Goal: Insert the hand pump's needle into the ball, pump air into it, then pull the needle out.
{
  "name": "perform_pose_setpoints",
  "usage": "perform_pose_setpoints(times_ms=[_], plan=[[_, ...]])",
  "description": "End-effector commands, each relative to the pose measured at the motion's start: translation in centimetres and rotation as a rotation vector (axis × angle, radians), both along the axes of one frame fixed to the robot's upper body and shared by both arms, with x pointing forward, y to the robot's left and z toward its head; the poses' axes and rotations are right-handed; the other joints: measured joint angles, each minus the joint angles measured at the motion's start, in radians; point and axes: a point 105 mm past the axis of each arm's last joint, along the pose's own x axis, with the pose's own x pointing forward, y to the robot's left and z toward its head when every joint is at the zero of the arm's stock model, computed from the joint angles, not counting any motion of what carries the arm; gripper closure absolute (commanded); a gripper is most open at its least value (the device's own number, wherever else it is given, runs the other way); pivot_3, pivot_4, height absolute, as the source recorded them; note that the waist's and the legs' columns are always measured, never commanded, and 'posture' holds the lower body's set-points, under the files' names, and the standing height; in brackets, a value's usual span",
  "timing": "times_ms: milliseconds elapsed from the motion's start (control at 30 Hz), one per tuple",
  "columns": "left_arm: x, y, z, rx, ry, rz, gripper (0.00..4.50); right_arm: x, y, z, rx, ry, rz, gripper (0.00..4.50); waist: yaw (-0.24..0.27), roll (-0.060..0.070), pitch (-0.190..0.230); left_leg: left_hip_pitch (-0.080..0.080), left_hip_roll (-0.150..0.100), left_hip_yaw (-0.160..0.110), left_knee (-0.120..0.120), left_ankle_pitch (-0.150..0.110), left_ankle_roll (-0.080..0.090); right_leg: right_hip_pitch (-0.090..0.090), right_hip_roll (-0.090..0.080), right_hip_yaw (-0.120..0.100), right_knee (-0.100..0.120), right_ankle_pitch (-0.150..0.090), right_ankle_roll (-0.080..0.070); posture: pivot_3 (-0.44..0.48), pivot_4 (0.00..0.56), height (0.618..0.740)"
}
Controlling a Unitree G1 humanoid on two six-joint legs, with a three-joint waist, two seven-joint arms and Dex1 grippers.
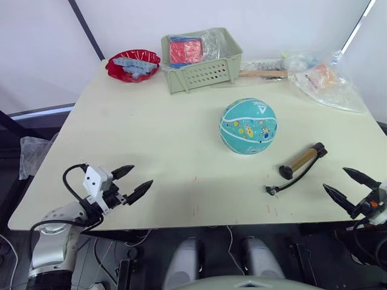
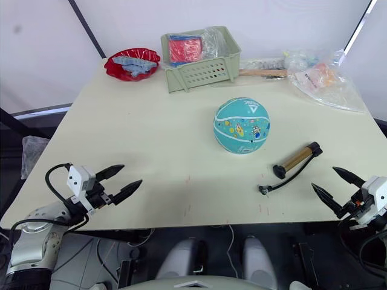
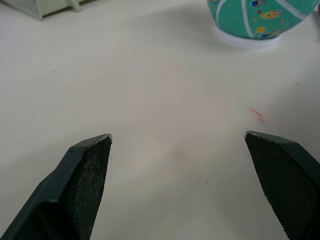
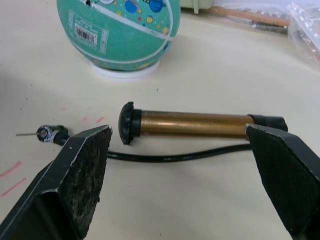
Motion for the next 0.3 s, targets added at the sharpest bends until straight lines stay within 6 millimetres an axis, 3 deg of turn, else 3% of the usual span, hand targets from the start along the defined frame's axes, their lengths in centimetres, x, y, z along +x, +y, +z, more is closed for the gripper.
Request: perform_pose_setpoints(times_ms=[33,133,300], plan=[[-0.05,0.86,0.31,0.03,-0.027,0.038,0.0,-0.14,-1.26,1.52,-0.013,-0.065,-0.033,0.03,0.0,0.0,0.0,0.0,0.0,0.0,0.0,0.0,0.0,0.0,0.0,0.0,0.0,0.0,0.0,0.0,0.15,0.735],[-0.08,0.66,0.02,0.034,-0.024,0.032,0.0,-0.01,-1.37,1.67,-0.018,-0.072,-0.034,0.03,0.0,0.0,0.0,0.0,0.0,0.0,0.0,0.0,0.0,0.0,-0.001,0.0,0.0,0.0,0.0,0.0,0.15,0.735],[-0.09,0.34,-0.3,0.047,-0.025,0.018,0.0,0.22,-1.12,1.84,-0.011,-0.073,-0.026,0.03,0.001,0.0,0.0,0.001,0.0,0.0,-0.001,0.0,0.0,0.0,-0.016,-0.019,0.0,0.002,-0.002,0.0,0.15,0.735]])
